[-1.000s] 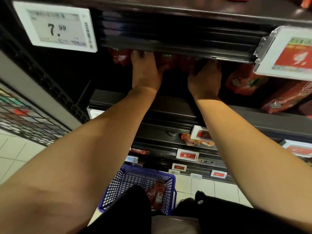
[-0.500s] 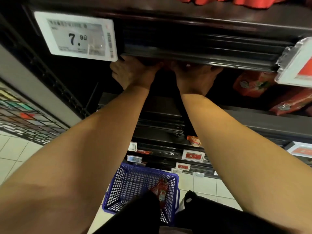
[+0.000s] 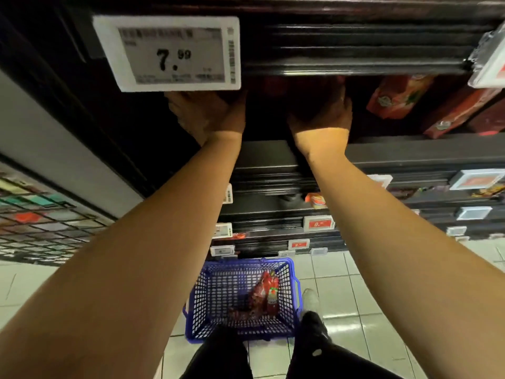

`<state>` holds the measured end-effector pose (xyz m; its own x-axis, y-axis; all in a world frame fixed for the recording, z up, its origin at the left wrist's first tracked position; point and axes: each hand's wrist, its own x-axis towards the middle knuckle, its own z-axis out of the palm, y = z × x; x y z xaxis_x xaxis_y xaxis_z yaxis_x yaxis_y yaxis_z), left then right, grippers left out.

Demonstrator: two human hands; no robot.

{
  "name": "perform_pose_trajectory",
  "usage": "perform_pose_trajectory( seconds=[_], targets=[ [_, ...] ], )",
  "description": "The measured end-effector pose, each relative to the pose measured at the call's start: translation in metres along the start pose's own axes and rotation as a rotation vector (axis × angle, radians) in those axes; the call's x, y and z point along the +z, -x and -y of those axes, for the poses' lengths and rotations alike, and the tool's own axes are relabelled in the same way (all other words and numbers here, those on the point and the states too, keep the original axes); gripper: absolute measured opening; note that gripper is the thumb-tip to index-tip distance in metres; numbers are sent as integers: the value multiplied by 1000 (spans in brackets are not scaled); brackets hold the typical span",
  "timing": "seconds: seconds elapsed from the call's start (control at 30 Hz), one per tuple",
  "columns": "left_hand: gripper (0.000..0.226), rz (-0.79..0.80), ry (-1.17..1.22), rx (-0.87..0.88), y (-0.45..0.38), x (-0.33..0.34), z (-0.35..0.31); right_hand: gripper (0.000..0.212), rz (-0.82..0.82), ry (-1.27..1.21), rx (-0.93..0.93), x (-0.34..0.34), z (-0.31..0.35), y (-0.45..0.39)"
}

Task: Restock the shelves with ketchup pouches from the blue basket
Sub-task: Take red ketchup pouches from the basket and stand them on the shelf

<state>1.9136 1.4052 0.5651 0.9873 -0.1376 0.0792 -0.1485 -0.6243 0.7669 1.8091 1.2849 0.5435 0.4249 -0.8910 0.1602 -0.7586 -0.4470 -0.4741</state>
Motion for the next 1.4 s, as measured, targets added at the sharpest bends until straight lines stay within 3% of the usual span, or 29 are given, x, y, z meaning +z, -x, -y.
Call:
perform_pose_trajectory(
  seconds=[0.1,0.2,0.33,0.53,0.67,0.77,0.9,1.03,1.2,1.4],
  targets=[
    [98,13,-163,103,-6,-4,19,64,-24,-125,-52,-10,-10,32],
    [81,91,-126,189,2,-13,30,32,-51,-164,-125,-23,-20,61],
    [67,170,17,231,28,-29,45,31,19,-360,-165,-39,-37,92],
    [43,252,-36,331,59,-56,64,26,-9,-643,-258,-48,-81,141],
    [31,147,-44,478,111,-78,77,18,29,-624,-174,-38,-130,173],
    [24,186,-125,708,159,-78,101,10,221,-559,6,-20,-174,201],
    [20,441,-197,515,212,-46,156,9,586,-456,345,13,-234,236],
    [20,702,-373,221,250,10,244,17,832,-278,465,70,-285,270],
    [36,1056,-582,-1,284,99,379,27,974,-168,550,185,-342,319],
    [55,1067,-671,32,294,237,536,27,963,-177,618,368,-381,365]
  ],
)
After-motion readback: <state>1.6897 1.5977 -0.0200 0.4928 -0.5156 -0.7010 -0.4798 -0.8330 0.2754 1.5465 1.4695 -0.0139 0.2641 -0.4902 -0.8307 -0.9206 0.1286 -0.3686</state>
